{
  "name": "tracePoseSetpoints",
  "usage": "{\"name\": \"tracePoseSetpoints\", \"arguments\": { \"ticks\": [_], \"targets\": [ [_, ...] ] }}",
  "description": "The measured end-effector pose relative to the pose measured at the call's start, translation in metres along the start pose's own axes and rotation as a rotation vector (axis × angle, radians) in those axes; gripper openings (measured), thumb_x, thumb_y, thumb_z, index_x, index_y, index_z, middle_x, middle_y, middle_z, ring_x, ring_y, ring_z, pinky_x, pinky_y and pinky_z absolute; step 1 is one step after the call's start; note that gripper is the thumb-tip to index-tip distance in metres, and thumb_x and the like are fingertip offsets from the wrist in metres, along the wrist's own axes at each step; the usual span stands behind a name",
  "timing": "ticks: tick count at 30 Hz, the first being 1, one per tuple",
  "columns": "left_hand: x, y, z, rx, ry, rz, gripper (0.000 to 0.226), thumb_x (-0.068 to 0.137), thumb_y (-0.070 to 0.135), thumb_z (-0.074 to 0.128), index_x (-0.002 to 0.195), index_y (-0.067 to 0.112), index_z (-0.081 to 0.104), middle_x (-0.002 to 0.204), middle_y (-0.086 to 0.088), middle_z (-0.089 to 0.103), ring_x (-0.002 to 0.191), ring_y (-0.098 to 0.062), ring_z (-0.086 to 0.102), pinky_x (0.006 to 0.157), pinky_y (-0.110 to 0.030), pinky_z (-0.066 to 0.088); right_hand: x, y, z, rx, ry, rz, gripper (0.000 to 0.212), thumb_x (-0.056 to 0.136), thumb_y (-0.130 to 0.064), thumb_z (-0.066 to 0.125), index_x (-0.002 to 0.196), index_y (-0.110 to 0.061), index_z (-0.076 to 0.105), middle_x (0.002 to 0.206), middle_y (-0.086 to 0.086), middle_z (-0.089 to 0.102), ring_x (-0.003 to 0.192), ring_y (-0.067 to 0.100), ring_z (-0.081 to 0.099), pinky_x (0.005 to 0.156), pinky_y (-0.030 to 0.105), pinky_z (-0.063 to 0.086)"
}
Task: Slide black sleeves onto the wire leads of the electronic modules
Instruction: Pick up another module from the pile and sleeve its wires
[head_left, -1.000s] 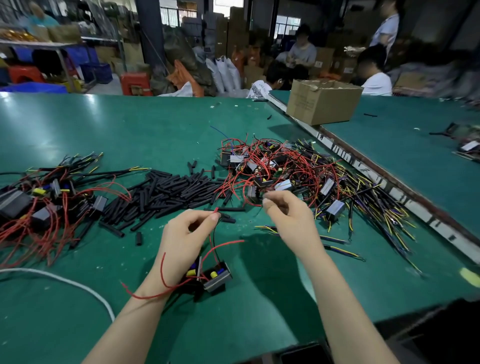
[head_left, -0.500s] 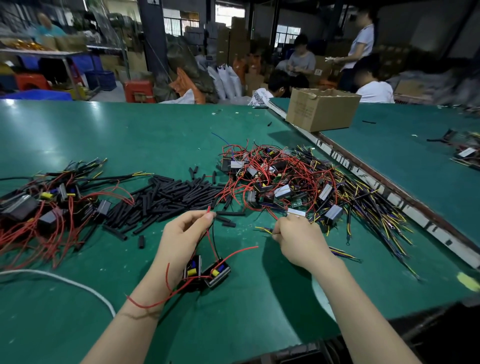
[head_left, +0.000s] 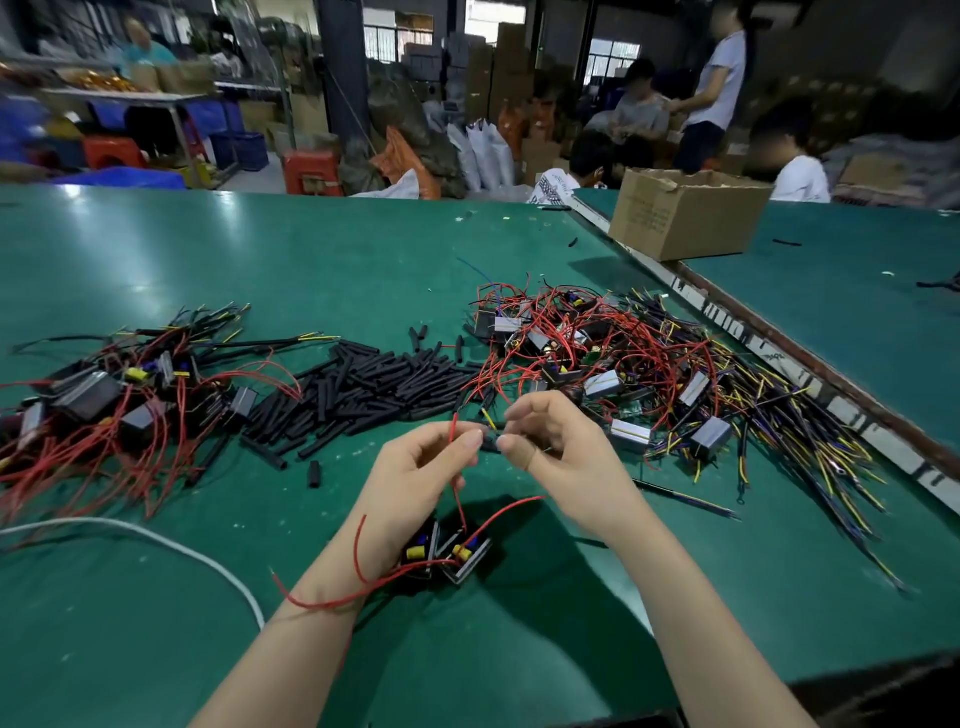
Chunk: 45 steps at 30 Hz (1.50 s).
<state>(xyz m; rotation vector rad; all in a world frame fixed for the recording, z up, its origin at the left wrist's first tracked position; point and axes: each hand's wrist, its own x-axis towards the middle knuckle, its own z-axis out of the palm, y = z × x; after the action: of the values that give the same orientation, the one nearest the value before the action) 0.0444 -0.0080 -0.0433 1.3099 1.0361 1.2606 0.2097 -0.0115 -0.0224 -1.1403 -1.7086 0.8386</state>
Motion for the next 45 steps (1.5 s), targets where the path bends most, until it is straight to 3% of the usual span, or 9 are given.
{"name": "tracePoseSetpoints", "arguments": {
  "ticks": [9,19,23,28,31,35,40,43,45],
  "targets": [
    [0.005,-0.003,-0.003,0.052,0.070,0.035,0.016,0.086,0.014,0.065,0.071,0.018,0.065,0.053,0.010,0.055,0.050,-0.002,0.045,0.051,-0.012,0.037,0.007,0.015,0.014,0.118,-0.031,-0.041,0.021,0.093,-0.009,0.060,0.094,-0.031,0.061,0.082,-0.013,0.061,0.072,0.004,0.055,0.070,0.017,0.044],
    [0.003,-0.001,-0.003,0.092,0.107,0.076,0.016,0.086,0.014,0.067,0.070,0.018,0.067,0.055,0.011,0.056,0.055,-0.004,0.047,0.056,-0.015,0.039,0.003,0.017,0.022,-0.320,0.003,-0.192,0.020,0.095,-0.013,0.058,0.112,-0.012,0.068,0.095,0.003,0.060,0.085,0.009,0.054,0.078,0.012,0.039],
    [0.001,-0.001,-0.003,0.126,0.100,0.075,0.017,0.085,0.017,0.067,0.069,0.021,0.068,0.058,0.008,0.058,0.057,-0.006,0.047,0.056,-0.017,0.039,-0.001,0.019,0.019,-0.311,-0.056,-0.125,0.018,0.095,-0.018,0.058,0.111,-0.019,0.066,0.074,-0.014,0.062,0.069,0.004,0.057,0.067,0.016,0.045],
    [0.005,-0.001,-0.009,0.050,0.201,0.074,0.016,0.086,0.012,0.066,0.072,0.019,0.067,0.057,0.009,0.058,0.057,-0.004,0.048,0.059,-0.019,0.040,-0.002,0.025,0.015,-0.390,0.068,-0.091,0.011,0.093,-0.019,0.060,0.096,-0.014,0.069,0.060,-0.019,0.051,0.060,0.000,0.050,0.059,0.016,0.035],
    [0.007,0.002,-0.014,0.053,0.202,0.073,0.016,0.090,0.015,0.060,0.077,0.021,0.068,0.060,0.014,0.063,0.056,0.004,0.051,0.055,-0.007,0.039,-0.004,0.028,0.006,-0.228,0.149,-0.050,0.010,0.093,-0.020,0.061,0.087,-0.022,0.069,0.057,-0.005,0.057,0.057,0.016,0.052,0.059,0.032,0.040],
    [0.005,0.000,-0.005,0.171,0.081,0.026,0.035,0.101,0.022,0.039,0.086,0.026,0.071,0.086,0.017,0.071,0.072,0.005,0.059,0.059,-0.006,0.039,-0.003,0.023,0.010,-0.074,0.130,-0.013,0.018,0.093,-0.021,0.062,0.083,-0.036,0.065,0.060,-0.011,0.061,0.059,0.007,0.055,0.058,0.020,0.042],
    [0.004,-0.009,-0.007,0.517,0.114,0.276,0.023,0.094,0.028,0.048,0.098,0.021,0.070,0.106,0.007,0.047,0.109,0.004,0.045,0.093,-0.007,0.031,0.012,0.017,0.009,0.030,0.083,0.023,0.014,0.092,-0.023,0.063,0.087,-0.036,0.068,0.065,-0.012,0.066,0.067,0.003,0.061,0.065,0.016,0.045],
    [0.004,-0.011,-0.008,0.604,0.189,0.361,0.021,0.092,0.025,0.058,0.100,0.011,0.071,0.109,-0.001,0.046,0.105,-0.011,0.050,0.094,-0.019,0.037,0.024,0.011,0.010,0.048,-0.006,-0.002,0.017,0.090,-0.019,0.065,0.086,-0.035,0.070,0.068,-0.011,0.067,0.068,0.004,0.060,0.070,0.021,0.049],
    [0.005,-0.010,-0.010,0.635,0.215,0.409,0.022,0.089,0.024,0.058,0.098,0.008,0.072,0.101,-0.001,0.054,0.093,-0.011,0.055,0.086,-0.014,0.040,0.030,0.009,0.014,0.062,-0.050,-0.010,0.019,0.090,-0.018,0.065,0.086,-0.036,0.071,0.072,-0.011,0.069,0.071,0.004,0.060,0.073,0.022,0.050]
  ]
}}
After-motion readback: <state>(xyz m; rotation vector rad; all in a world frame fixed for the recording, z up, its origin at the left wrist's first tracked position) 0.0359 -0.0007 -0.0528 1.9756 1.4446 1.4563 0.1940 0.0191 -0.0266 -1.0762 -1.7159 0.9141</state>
